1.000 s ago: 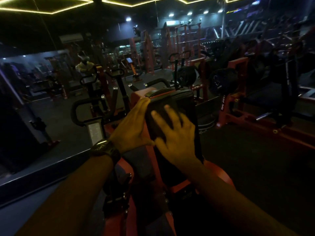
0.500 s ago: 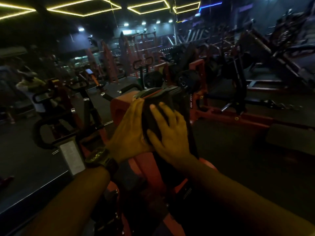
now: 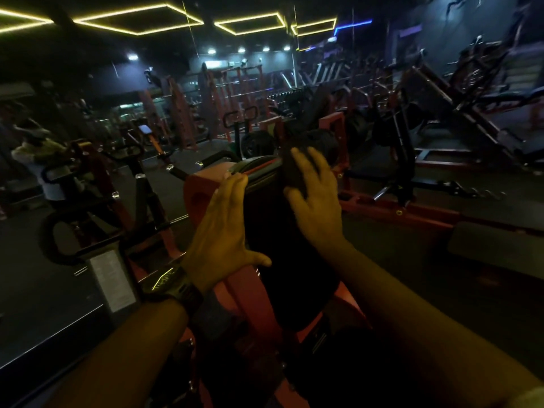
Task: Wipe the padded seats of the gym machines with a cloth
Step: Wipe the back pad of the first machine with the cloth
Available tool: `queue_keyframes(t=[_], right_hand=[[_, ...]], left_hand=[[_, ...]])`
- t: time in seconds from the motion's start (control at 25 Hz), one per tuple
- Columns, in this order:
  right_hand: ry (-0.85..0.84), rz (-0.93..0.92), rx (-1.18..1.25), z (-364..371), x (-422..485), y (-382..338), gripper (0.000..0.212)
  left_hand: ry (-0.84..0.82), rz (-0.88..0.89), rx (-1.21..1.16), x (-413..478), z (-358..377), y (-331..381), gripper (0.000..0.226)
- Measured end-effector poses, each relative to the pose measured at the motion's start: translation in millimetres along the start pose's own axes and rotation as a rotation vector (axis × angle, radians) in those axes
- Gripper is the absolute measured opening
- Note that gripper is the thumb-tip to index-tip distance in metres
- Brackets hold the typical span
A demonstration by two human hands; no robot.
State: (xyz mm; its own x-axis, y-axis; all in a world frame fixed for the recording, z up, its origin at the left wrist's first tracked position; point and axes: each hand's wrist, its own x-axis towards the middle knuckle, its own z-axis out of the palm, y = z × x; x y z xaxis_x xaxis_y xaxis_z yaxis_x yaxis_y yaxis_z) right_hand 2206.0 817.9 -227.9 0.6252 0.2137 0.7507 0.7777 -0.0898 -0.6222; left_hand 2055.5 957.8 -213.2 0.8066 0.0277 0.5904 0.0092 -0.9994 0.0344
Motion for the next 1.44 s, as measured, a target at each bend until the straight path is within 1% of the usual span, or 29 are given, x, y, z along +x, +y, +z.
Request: queue_keyframes(t=[0.04,0.08,0.12,0.2,0.24,0.28,0.32,0.36,0.4,0.44,0.56,0.6,0.64,0.72,0.76,0.8,0.88,0.92,0.96,1.0,1.04,1.08,1.12,1.2,1.24,1.28,1.36,1.4,1.44], right_hand=[[0.042,0.267,0.128,3,2,-10,0.065],[0.065,0.419,0.140,7,-6,-23,0.065],[0.078,0.385,0.080,11,-20,-29,0.066],[0.007,-0.011,-0.048,14,-55,-23,0.068],[-0.018,-0.145,-0.067,9,-52,-11,0.068],[-0.020,-0.120,-0.065,3,-36,-1,0.069],[0.028,0.064,0.013,3,-19,4,0.068],[0.062,0.316,0.144,5,-9,-2,0.068],[0.069,0.502,0.175,7,-11,-13,0.068],[0.058,0.506,0.112,9,-22,-22,0.068],[-0.062,-0.097,-0.082,8,-69,-11,0.072],[-0.060,-0.160,-0.107,2,-62,1,0.072],[-0.022,-0.040,-0.062,2,-51,10,0.072],[0.050,0.484,0.175,8,-40,-7,0.070],[0.056,0.583,0.171,13,-47,-18,0.070],[0.055,0.472,0.090,17,-61,-27,0.070],[-0.023,-0.104,-0.099,20,-96,-16,0.070],[-0.043,-0.322,-0.187,15,-94,-2,0.069],[-0.026,-0.335,-0.186,12,-84,10,0.069],[0.010,-0.121,-0.097,13,-74,12,0.070],[0.019,0.207,0.038,14,-70,-3,0.071],[0.031,0.423,0.071,18,-73,-17,0.072],[0.021,0.380,0.020,21,-83,-26,0.072],[-0.055,-0.220,-0.135,18,-103,-12,0.069],[-0.056,-0.406,-0.182,13,-93,0,0.069],[-0.037,-0.386,-0.173,9,-76,6,0.070],[0.064,0.061,0.051,13,-52,-11,0.075],[0.093,0.177,0.054,19,-50,-24,0.075],[0.086,0.072,-0.022,24,-54,-35,0.075]], left_hand=[[-0.006,-0.009,0.001,0,-1,2,0.153],[-0.011,-0.016,0.002,0,-2,3,0.153],[-0.011,-0.017,0.000,-1,-2,4,0.153],[-0.005,-0.013,-0.007,-1,-3,4,0.152],[-0.011,-0.013,-0.003,-1,-3,4,0.151],[-0.015,-0.013,0.002,-1,-3,4,0.151],[-0.015,-0.015,0.004,-1,-3,5,0.152],[-0.017,-0.018,0.003,-1,-4,6,0.152],[-0.024,-0.023,0.002,0,-5,7,0.153],[-0.033,-0.027,0.003,0,-6,7,0.153],[-0.042,-0.036,-0.001,-1,-6,6,0.154],[-0.050,-0.038,0.005,-1,-6,7,0.154],[-0.053,-0.043,0.012,-1,-6,7,0.154],[-0.054,-0.059,0.011,-1,-7,9,0.155],[-0.050,-0.060,0.001,-2,-7,10,0.154],[-0.044,-0.055,-0.014,-2,-6,10,0.152],[-0.024,-0.041,-0.038,-2,-4,7,0.146],[-0.024,-0.039,-0.042,-2,-4,6,0.145],[-0.030,-0.040,-0.043,-2,-5,6,0.147],[-0.039,-0.042,-0.039,-2,-5,7,0.150],[-0.041,-0.046,-0.037,-2,-6,8,0.152],[-0.036,-0.051,-0.045,-3,-6,10,0.151],[-0.028,-0.054,-0.060,-3,-6,11,0.148],[-0.004,-0.051,-0.083,-4,-5,11,0.141],[-0.008,-0.047,-0.087,-4,-5,11,0.141],[-0.024,-0.048,-0.092,-4,-5,11,0.143],[-0.046,-0.067,-0.105,-4,-6,11,0.146],[-0.042,-0.064,-0.114,-4,-6,11,0.143],[-0.032,-0.047,-0.115,-3,-5,10,0.138]])
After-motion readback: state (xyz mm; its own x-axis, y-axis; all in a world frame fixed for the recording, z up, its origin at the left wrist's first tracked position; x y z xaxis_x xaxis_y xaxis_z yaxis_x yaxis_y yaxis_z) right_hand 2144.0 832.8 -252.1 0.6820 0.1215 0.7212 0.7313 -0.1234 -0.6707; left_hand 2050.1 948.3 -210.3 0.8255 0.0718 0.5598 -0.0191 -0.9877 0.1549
